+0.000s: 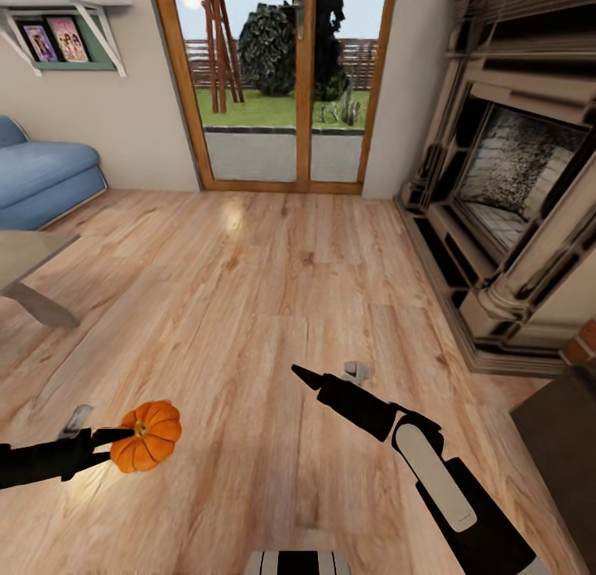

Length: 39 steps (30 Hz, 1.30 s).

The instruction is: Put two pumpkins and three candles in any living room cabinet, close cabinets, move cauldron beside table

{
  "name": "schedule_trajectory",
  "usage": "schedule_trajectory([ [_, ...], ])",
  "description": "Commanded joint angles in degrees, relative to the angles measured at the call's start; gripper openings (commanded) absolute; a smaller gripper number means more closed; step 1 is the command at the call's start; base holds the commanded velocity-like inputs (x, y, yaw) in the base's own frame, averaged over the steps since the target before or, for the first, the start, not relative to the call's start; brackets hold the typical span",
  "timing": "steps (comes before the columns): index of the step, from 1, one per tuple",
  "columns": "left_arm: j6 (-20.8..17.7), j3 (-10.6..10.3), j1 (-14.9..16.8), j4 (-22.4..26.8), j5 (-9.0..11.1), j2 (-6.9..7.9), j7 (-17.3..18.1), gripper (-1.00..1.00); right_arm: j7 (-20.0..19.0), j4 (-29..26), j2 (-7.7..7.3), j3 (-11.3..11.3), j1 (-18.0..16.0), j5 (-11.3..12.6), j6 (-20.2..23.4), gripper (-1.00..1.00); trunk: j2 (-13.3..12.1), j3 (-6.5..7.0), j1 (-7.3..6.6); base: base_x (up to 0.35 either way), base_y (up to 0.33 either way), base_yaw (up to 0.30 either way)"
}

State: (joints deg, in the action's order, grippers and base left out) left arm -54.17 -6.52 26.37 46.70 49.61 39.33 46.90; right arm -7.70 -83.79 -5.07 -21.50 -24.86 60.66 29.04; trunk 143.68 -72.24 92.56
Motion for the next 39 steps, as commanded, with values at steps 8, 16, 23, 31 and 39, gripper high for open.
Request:
schedule_trajectory([
  [8, -0.24, -0.2, 0.08, -0.03, 0.31, 0.04, 0.04, -1.0, -0.11, 0.03, -0.11, 0.05, -0.03, 0.2, 0.14, 1.0, 0.02, 0.21, -0.01, 0.0, 0.0, 0.272],
  [16, -0.24, -0.11, 0.08, -0.11, 0.46, 0.08, 0.05, -1.0, -0.19, 0.03, -0.12, 0.05, -0.02, 0.16, 0.14, 1.0, 0.02, 0.45, -0.01, 0.0, 0.0, 0.272],
  [23, -0.24, -0.09, 0.08, -0.1, 0.62, 0.12, 0.17, -1.0, -0.14, 0.06, -0.07, 0.01, -0.02, 0.14, 0.14, 1.0, 0.02, 0.67, -0.01, 0.0, 0.0, 0.272],
  [31, -0.3, -0.09, 0.08, -0.11, 0.81, 0.06, 0.39, -1.0, -0.2, 0.04, -0.11, 0.03, -0.03, 0.12, 0.14, 1.0, 0.02, 0.92, -0.01, 0.0, 0.0, 0.272],
  [39, -0.4, 0.0, 0.08, 0.17, 0.83, 0.06, 0.47, -1.0, -0.2, 0.03, -0.07, 0.02, -0.04, 0.1, 0.14, 1.0, -0.04, 2.05, -0.11, 0.0, 0.0, 0.272],
])
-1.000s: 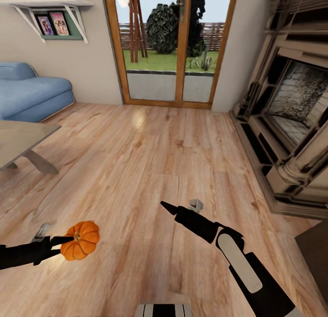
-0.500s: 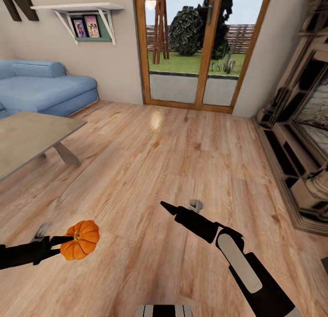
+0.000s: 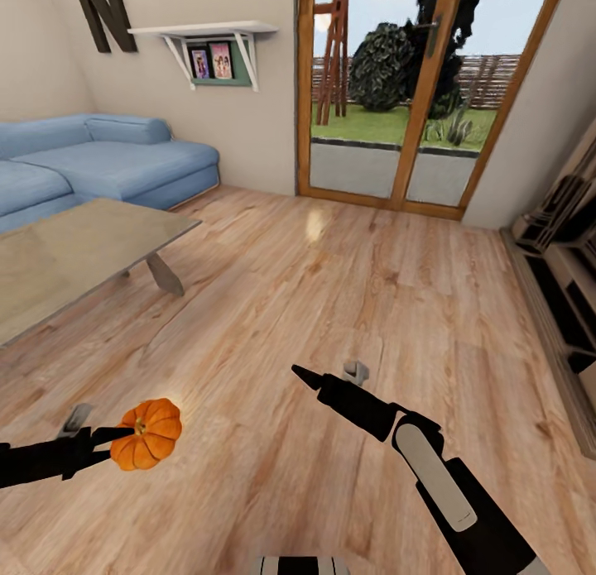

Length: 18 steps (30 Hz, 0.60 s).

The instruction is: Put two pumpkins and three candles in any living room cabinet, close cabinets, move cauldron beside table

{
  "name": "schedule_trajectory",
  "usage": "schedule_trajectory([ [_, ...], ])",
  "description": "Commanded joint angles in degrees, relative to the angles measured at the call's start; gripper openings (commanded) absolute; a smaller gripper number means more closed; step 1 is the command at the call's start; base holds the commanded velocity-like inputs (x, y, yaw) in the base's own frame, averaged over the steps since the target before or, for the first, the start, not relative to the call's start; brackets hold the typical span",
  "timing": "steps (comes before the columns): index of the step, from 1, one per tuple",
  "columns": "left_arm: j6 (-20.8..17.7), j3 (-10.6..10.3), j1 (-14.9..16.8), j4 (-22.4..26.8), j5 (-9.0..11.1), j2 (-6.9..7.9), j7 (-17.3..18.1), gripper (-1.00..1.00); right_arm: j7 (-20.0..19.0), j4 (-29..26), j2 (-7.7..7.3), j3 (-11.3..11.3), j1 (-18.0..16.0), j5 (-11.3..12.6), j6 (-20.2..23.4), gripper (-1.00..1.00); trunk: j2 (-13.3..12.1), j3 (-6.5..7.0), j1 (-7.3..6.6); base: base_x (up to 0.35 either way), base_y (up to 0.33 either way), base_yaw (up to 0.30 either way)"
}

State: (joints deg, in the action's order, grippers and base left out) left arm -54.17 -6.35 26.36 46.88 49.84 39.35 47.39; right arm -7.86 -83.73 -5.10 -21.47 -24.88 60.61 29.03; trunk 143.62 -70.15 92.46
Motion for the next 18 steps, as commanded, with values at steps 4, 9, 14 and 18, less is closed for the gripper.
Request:
schedule_trajectory([
  [4, -0.41, -0.22, 0.09, 0.04, 0.61, 0.03, -0.01, -1.0, 0.03, -0.3, -0.07, 0.02, -0.01, 0.13, 0.08, 1.0, -0.04, 0.93, -0.11, 0.0, 0.0, 0.17],
  [9, -0.41, -0.23, 0.09, 0.05, 0.61, 0.02, -0.01, -1.0, 0.01, -0.88, -0.1, 0.02, -0.02, 0.12, 0.1, 1.0, -0.1, 2.03, -0.24, 0.0, 0.0, 0.033],
  [14, -0.42, -0.24, 0.09, 0.05, 0.68, 0.02, -0.01, -1.0, -0.02, -0.57, -0.12, 0.09, -0.02, 0.26, 0.14, 1.0, -0.1, 1.82, -0.24, 0.0, 0.0, 0.004],
  [18, -0.42, -0.24, 0.09, 0.05, 0.7, 0.02, -0.01, -1.0, 0.03, -0.2, -0.09, 0.07, 0.0, 0.71, 0.94, 1.0, -0.1, 1.56, -0.24, 0.0, 0.0, 0.011],
])
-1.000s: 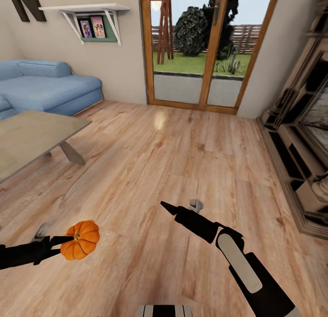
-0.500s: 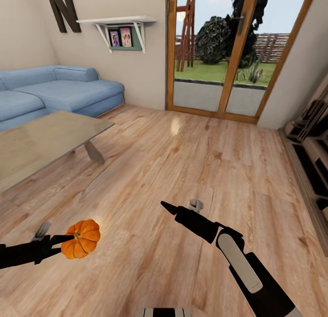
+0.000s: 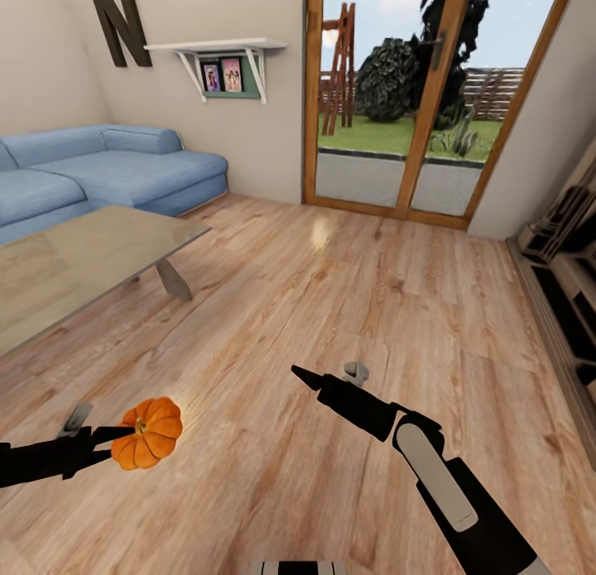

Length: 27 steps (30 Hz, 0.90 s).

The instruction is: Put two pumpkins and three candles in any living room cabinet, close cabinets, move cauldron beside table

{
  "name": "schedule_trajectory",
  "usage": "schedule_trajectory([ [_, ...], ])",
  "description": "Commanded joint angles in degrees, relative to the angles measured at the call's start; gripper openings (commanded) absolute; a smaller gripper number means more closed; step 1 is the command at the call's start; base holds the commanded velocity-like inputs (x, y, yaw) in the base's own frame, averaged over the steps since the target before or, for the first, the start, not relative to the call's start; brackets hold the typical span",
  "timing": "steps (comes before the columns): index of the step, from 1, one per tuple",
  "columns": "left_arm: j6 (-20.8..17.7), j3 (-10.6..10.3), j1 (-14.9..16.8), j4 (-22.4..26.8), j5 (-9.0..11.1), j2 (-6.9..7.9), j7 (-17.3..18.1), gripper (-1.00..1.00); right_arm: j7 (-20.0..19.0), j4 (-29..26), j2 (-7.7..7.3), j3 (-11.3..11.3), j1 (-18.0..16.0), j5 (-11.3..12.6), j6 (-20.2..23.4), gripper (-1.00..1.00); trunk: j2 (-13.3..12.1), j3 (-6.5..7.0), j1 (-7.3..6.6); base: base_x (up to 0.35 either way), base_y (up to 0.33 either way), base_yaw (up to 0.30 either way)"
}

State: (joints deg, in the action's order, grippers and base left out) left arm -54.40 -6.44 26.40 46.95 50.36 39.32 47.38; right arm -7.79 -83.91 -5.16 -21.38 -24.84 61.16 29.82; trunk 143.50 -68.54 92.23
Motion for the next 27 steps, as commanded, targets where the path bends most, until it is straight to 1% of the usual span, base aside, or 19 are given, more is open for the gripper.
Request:
schedule_trajectory([
  [1, -0.19, -0.15, 0.06, -0.02, 0.18, 0.05, -0.01, -1.0, -0.04, 0.05, -0.03, 0.01, -0.03, 0.31, 0.24, 1.0, 0.02, -0.13, -0.01, 0.0, 0.0, 0.051],
  [4, -0.18, -0.2, 0.06, -0.02, 0.18, 0.05, -0.01, -1.0, -0.04, 0.12, -0.03, 0.08, -0.03, 0.53, 0.36, 1.0, 0.02, -0.37, -0.01, 0.0, 0.0, 0.068],
  [12, -0.18, -0.27, 0.06, -0.02, 0.18, 0.05, -0.01, -1.0, 0.02, 0.18, 0.04, -0.08, -0.06, 0.48, 0.43, 1.0, -0.09, 0.72, -0.22, 0.0, 0.0, 0.096],
  [24, -0.18, -0.31, 0.06, -0.02, 0.1, 0.05, -0.01, -1.0, 1.3, 0.27, 0.06, -0.14, -0.06, 0.35, 0.47, 1.0, -0.25, 2.34, -0.53, 0.0, 0.0, 0.156],
  [27, -0.18, -0.27, 0.06, -0.02, 0.11, 0.05, -0.01, -1.0, 1.42, 0.25, 0.06, -0.21, -0.04, 0.3, 0.48, 1.0, -0.25, 2.08, -0.53, 0.0, 0.0, 0.161],
])
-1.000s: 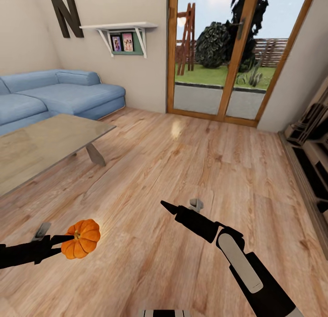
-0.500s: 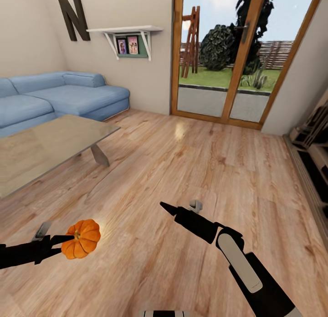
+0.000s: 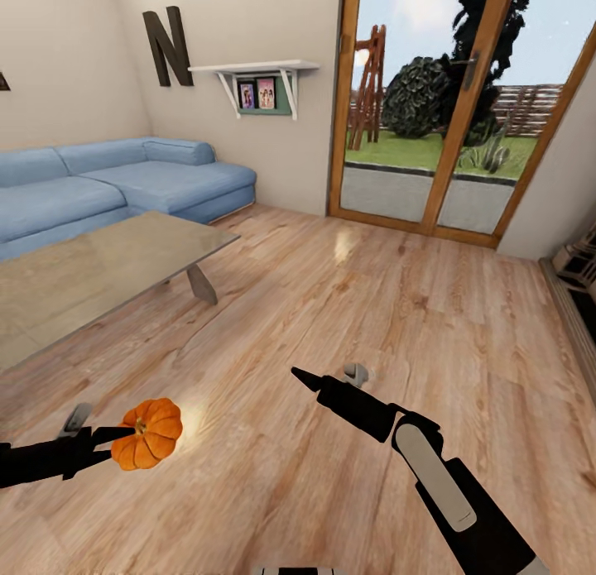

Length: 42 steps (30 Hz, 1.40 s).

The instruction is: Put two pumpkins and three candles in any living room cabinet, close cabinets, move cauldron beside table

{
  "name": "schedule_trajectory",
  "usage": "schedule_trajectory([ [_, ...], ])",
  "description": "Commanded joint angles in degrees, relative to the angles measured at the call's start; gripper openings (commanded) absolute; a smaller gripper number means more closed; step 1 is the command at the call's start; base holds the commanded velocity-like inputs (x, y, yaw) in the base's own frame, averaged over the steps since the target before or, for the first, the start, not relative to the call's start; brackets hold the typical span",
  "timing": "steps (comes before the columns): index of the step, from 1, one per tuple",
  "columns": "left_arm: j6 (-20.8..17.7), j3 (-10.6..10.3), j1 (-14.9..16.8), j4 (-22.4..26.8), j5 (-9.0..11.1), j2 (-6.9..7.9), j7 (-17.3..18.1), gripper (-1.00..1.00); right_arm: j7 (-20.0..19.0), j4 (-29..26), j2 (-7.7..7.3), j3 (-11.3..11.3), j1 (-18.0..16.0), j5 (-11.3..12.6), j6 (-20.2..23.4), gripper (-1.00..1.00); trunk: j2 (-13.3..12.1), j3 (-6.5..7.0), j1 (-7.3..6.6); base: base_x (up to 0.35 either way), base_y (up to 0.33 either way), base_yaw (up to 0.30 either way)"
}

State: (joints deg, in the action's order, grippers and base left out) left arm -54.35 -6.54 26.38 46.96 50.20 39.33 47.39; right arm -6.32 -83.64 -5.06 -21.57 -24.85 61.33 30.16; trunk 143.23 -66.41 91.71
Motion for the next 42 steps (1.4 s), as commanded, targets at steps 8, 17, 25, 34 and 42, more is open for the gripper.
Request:
schedule_trajectory([
  [8, -0.23, -0.14, 0.07, -0.02, 0.32, 0.05, -0.02, -1.0, 0.16, 0.0, -0.04, -0.05, -0.03, 0.1, 0.15, 1.0, -1.58, 0.2, -0.91, 0.0, 0.0, 0.161],
  [17, -0.23, -0.14, 0.07, -0.02, 0.26, 0.05, -0.02, -1.0, 0.42, 0.05, -0.04, -0.05, -0.03, 0.1, 0.15, 1.0, -5.19, 1.04, -2.89, 0.0, 0.0, 0.161],
  [25, -0.23, -0.14, 0.07, -0.02, 0.25, 0.05, -0.02, -1.0, 0.44, 0.03, -0.04, -0.13, -0.02, -0.02, 0.08, 1.0, -8.4, 1.79, -4.65, 0.0, 0.0, 0.161],
  [34, -0.23, -0.14, 0.07, -0.07, 0.26, 0.05, -0.02, -1.0, -1.34, -1.14, -0.12, 0.1, -0.02, -0.48, -2.02, 1.0, -12.01, 2.84, -6.62, 0.0, 0.0, 0.115],
  [42, -0.23, -0.3, 0.07, -0.08, 0.25, 0.04, -0.09, -1.0, -1.59, -1.13, -0.11, 0.13, -0.02, -0.51, -2.64, 1.0, -15.22, 4.25, -8.38, 0.0, 0.0, 0.006],
])
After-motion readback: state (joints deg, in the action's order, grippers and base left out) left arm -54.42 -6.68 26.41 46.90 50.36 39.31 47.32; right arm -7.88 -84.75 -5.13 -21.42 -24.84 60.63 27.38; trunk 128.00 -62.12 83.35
